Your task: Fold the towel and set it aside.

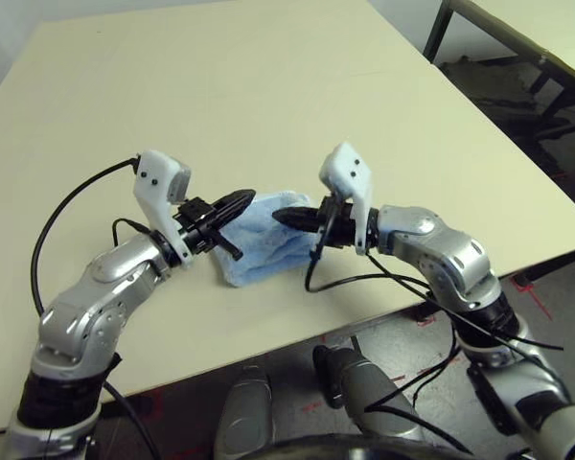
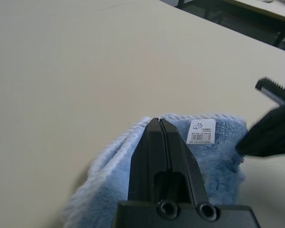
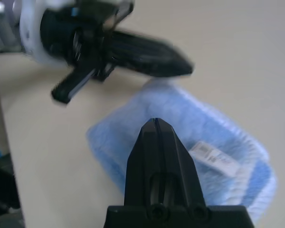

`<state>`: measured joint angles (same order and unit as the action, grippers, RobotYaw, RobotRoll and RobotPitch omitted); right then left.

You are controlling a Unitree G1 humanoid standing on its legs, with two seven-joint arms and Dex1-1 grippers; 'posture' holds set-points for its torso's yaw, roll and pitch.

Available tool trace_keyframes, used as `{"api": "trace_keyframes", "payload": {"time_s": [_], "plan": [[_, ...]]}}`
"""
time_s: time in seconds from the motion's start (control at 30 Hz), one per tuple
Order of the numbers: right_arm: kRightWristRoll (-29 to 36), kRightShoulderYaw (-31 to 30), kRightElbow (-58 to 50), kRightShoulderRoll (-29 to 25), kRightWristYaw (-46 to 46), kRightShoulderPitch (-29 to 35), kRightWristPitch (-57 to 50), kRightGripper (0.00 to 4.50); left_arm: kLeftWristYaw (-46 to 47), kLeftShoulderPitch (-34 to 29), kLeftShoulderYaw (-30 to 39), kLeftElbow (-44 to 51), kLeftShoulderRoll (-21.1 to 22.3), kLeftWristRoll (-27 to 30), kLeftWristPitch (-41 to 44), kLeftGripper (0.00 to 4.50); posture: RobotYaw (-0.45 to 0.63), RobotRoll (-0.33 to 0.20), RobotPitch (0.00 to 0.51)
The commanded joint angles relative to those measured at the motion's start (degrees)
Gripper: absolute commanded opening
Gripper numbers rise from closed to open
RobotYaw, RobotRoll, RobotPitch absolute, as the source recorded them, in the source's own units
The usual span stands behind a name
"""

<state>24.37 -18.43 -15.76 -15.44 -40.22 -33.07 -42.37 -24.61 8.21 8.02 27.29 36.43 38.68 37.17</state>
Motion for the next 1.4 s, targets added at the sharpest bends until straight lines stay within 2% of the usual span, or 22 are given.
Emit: {"api": "trace_keyframes", "payload": {"time_s": [0.03, 0.33, 0.6, 0.73, 0.9, 1.0, 1.23, 1.4], "plan": [[0.8, 2.98, 0.56, 2.54, 4.17, -0.19, -2.62, 0.0, 4.39, -2.01, -1.62, 4.64, -2.18, -1.81, 2.79, 0.03, -0.14, 0.0, 0.166], [2.42, 5.81, -0.33, 8.73, 10.75, 0.3, -8.55, 0.0, 20.34, -3.91, -0.9, 17.32, -9.36, -4.26, 13.21, 0.03, -0.12, 0.0, 0.183], [0.62, 2.78, 2.85, 11.25, 12.18, 1.07, -7.61, 0.0, 24.95, -6.65, -1.54, 19.24, -12.66, -7.08, 15.29, 0.03, -0.1, 0.0, 0.188], [-2.22, 0.65, 6.12, 10.22, 11.6, 1.66, -4.61, 0.0, 25.6, -8.85, -2.19, 18.05, -14.18, -9.69, 13.72, 0.03, -0.1, 0.0, 0.185], [-4.71, 0.7, 10.03, 8.7, 11.28, 2.57, -1.74, 0.0, 25.07, -11.86, -3.2, 14.27, -16.48, -13.55, 9.86, 0.03, -0.09, 0.0, 0.18], [-6.61, 1.08, 12.51, 6.92, 11.1, 2.98, 0.58, 0.0, 23.47, -14.8, -3.26, 11.53, -16.32, -16.25, 6.29, 0.03, -0.09, 0.0, 0.179], [-9.2, 3.32, 15.82, 2.32, 10.55, 4.83, 4.16, 0.0, 19.51, -19.27, 3.07, 7.94, -15.42, -17.37, 1.48, 0.03, -0.09, 0.0, 0.176], [-8.41, 6.1, 12.64, -0.68, 9.97, 5.98, 1.97, 0.0, 16.64, -20.92, 6.89, 7.79, -13.96, -16.74, 0.69, 0.03, -0.08, 0.0, 0.172]]}}
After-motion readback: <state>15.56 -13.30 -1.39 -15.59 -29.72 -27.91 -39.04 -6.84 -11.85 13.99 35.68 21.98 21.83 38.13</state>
